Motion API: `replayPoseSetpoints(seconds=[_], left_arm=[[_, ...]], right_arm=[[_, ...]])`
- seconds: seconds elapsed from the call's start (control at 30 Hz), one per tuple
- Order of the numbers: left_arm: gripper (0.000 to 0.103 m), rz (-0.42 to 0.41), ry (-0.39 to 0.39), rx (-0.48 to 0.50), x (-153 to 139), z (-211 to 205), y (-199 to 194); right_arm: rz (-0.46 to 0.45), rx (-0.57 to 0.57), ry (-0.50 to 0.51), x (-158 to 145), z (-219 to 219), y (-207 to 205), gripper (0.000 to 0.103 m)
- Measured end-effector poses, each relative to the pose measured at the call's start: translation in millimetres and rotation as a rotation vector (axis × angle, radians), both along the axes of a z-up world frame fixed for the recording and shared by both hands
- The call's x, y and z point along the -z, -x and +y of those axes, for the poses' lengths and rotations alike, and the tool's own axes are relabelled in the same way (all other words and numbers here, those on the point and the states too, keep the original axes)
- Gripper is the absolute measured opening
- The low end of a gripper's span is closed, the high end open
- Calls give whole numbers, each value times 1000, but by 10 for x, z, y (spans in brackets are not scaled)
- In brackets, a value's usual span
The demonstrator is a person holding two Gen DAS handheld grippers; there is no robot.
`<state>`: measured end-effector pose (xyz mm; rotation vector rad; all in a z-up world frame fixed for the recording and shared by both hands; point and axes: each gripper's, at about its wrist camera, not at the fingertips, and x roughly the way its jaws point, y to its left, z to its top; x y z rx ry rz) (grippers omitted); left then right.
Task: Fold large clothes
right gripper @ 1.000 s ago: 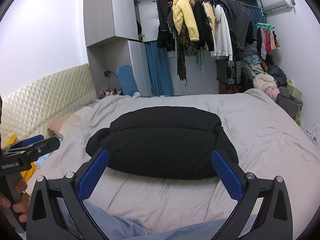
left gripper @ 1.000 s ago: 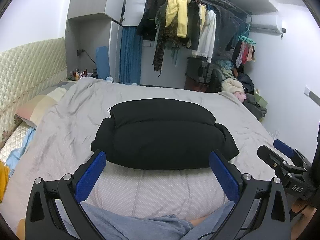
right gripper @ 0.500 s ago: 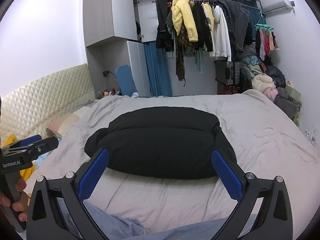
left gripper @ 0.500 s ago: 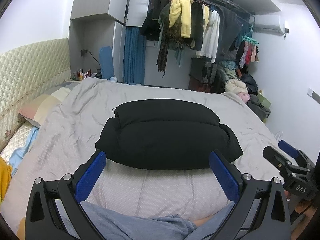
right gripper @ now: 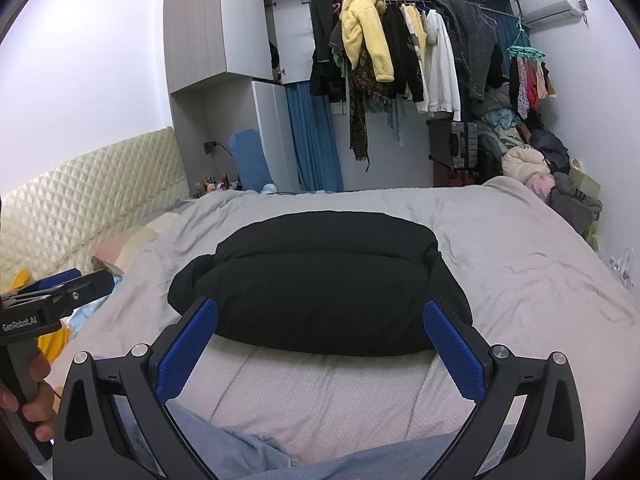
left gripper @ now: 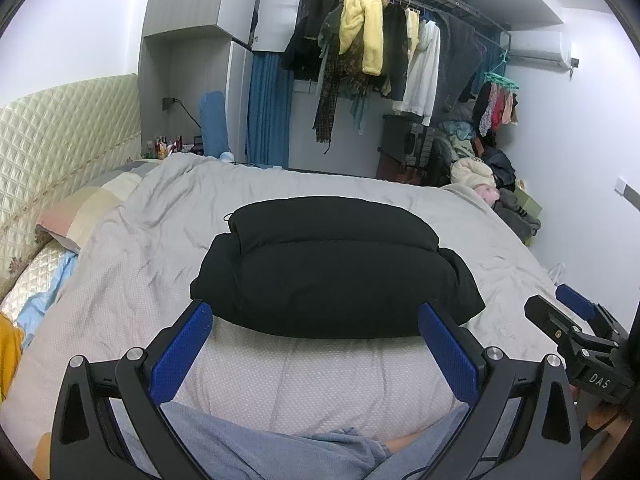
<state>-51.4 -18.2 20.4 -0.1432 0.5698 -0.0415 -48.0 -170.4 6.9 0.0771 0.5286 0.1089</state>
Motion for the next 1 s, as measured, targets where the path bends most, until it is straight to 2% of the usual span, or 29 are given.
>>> replayPoseSetpoints(seconds=[1.0], left_arm=[[103,2,15,-1,-35,-85,36]], right_arm=[[-13,6,2,-28,-39,40,103]])
